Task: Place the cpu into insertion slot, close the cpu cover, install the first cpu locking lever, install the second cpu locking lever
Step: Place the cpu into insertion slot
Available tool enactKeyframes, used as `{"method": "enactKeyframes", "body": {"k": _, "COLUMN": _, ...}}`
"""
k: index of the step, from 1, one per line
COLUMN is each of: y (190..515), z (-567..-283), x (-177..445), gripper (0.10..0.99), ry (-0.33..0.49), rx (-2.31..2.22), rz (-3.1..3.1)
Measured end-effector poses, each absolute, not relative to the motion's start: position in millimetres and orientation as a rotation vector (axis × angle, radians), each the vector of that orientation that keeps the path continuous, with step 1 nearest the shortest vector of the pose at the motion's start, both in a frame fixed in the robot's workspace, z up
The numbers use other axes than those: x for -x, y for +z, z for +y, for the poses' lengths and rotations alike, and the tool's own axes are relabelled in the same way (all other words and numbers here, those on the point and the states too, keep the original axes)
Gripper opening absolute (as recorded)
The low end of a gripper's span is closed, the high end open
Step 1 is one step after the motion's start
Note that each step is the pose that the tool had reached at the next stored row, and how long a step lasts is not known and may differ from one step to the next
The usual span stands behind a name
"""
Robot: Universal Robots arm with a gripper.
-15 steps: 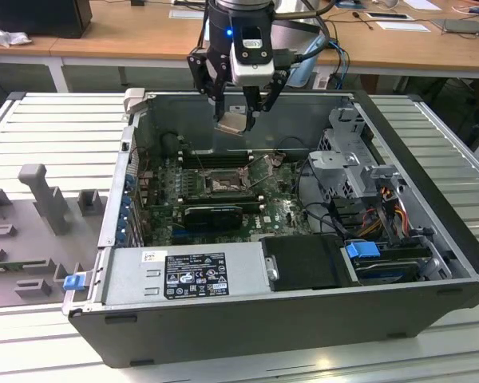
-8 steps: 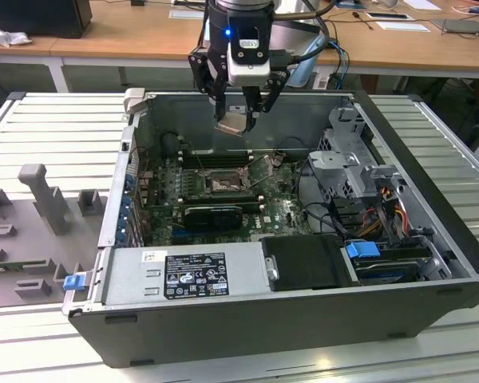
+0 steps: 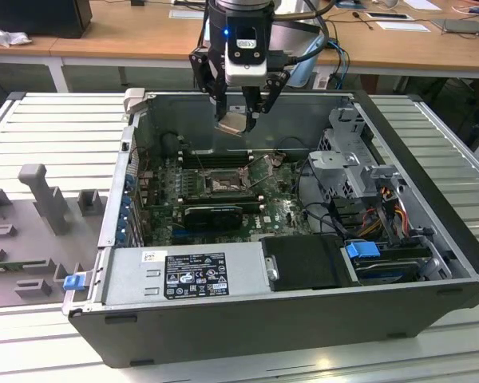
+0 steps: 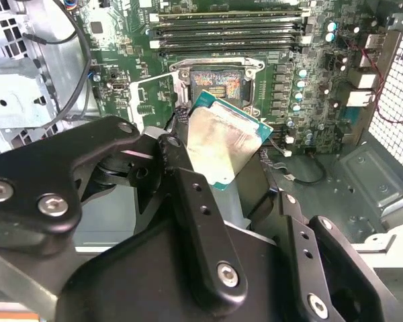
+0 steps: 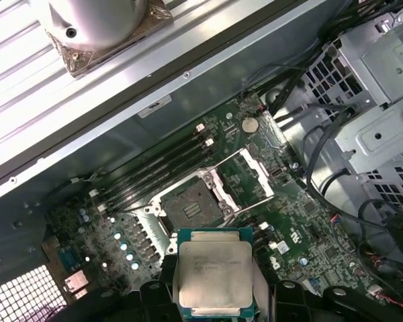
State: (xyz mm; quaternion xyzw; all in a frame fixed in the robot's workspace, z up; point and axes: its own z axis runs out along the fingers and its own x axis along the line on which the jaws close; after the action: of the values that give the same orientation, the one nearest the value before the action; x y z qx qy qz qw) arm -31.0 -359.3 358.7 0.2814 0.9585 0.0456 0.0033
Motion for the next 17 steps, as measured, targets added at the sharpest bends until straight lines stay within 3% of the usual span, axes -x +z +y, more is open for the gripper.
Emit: {"method": "enactKeyframes", "body": {"k": 17, "y": 358.2, "z": -359.3, "x": 31.0, "gripper": 0.529, "ry": 0.142, "rx": -1.068, "rz": 2.938}}
